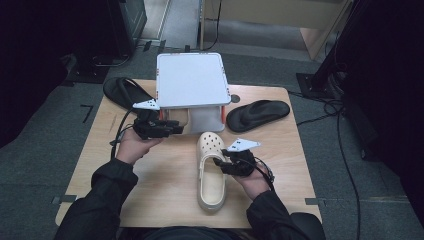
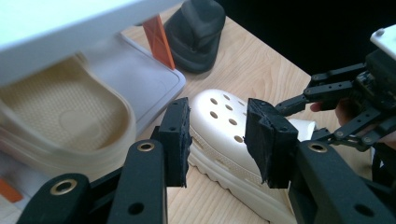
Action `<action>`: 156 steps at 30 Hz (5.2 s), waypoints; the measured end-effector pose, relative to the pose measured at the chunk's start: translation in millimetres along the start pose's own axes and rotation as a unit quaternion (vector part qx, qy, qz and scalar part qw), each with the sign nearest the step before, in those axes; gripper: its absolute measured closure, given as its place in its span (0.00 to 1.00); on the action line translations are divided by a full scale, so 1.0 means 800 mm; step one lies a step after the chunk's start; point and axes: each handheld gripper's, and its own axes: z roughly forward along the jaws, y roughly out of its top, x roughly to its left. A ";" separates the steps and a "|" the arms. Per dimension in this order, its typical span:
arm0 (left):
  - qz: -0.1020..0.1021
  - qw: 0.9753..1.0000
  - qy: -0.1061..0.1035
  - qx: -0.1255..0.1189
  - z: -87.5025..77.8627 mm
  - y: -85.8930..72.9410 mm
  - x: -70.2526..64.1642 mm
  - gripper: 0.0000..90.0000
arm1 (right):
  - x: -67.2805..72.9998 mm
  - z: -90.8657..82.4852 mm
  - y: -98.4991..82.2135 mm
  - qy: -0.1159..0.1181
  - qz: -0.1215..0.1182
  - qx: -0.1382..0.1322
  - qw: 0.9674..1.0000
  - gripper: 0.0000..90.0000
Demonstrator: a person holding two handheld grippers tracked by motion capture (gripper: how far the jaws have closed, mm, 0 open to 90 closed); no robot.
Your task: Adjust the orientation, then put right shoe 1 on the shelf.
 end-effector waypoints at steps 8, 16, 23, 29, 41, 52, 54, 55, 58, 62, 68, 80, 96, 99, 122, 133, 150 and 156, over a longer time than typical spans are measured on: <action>0.006 1.000 0.007 -0.005 -0.019 0.018 0.004 0.65 | -0.002 -0.003 0.003 -0.013 0.004 0.000 1.000 0.68; -0.001 1.000 0.016 -0.024 -0.037 0.043 0.014 0.67 | -0.002 -0.007 0.015 -0.030 -0.006 0.003 1.000 0.80; -0.003 0.999 0.035 -0.019 -0.039 0.067 0.028 0.69 | -0.011 -0.016 0.027 -0.045 -0.005 0.003 0.999 0.84; -0.004 0.998 0.052 -0.019 -0.032 0.075 0.043 0.69 | -0.019 -0.021 0.045 -0.051 -0.012 -0.002 0.999 0.84; -0.015 0.998 0.052 -0.025 -0.022 0.066 0.061 0.72 | -0.045 0.013 0.092 -0.078 -0.022 -0.006 0.997 0.84; -0.010 0.998 0.059 -0.024 -0.023 0.065 0.060 0.75 | -0.066 0.059 0.101 -0.114 -0.024 -0.010 0.993 0.84; -0.010 0.998 0.060 -0.024 -0.023 0.065 0.060 0.76 | -0.067 0.064 0.100 -0.109 -0.016 -0.012 0.994 0.84; -0.010 0.998 0.060 -0.024 -0.023 0.065 0.060 0.76 | -0.067 0.066 0.099 -0.111 -0.021 -0.012 0.994 0.83; -0.008 0.998 0.063 -0.024 -0.023 0.065 0.059 0.76 | -0.063 0.072 0.098 -0.115 -0.026 -0.011 0.993 0.82; -0.007 0.998 0.061 -0.025 -0.023 0.064 0.060 0.77 | -0.059 0.074 0.097 -0.111 -0.018 -0.010 0.994 0.79; -0.005 0.998 0.061 -0.028 -0.023 0.063 0.061 0.77 | -0.063 0.070 0.096 -0.080 0.015 -0.002 0.997 0.63; -0.009 0.997 0.065 -0.039 -0.025 0.058 0.061 0.80 | -0.055 0.023 0.079 -0.060 0.037 -0.033 0.997 0.65; -0.009 0.997 0.068 -0.041 -0.026 0.057 0.062 0.83 | -0.019 -0.002 0.038 -0.016 0.026 -0.019 0.999 0.81; -0.008 0.997 0.068 -0.040 -0.026 0.057 0.061 0.83 | -0.015 -0.004 0.034 -0.013 0.026 -0.018 0.999 0.82; -0.008 0.996 0.075 -0.043 -0.026 0.056 0.060 0.86 | 0.044 0.003 -0.026 0.052 0.040 0.038 0.997 0.87; -0.009 0.996 0.074 -0.044 -0.026 0.055 0.060 0.87 | 0.036 0.031 -0.023 0.030 0.034 0.058 0.997 0.90; -0.011 0.996 0.071 -0.044 -0.027 0.055 0.061 0.87 | -0.004 0.058 0.023 -0.005 0.025 0.031 0.999 0.88; -0.011 0.996 0.071 -0.044 -0.027 0.055 0.061 0.87 | -0.016 0.070 0.037 -0.022 0.014 0.024 0.999 0.87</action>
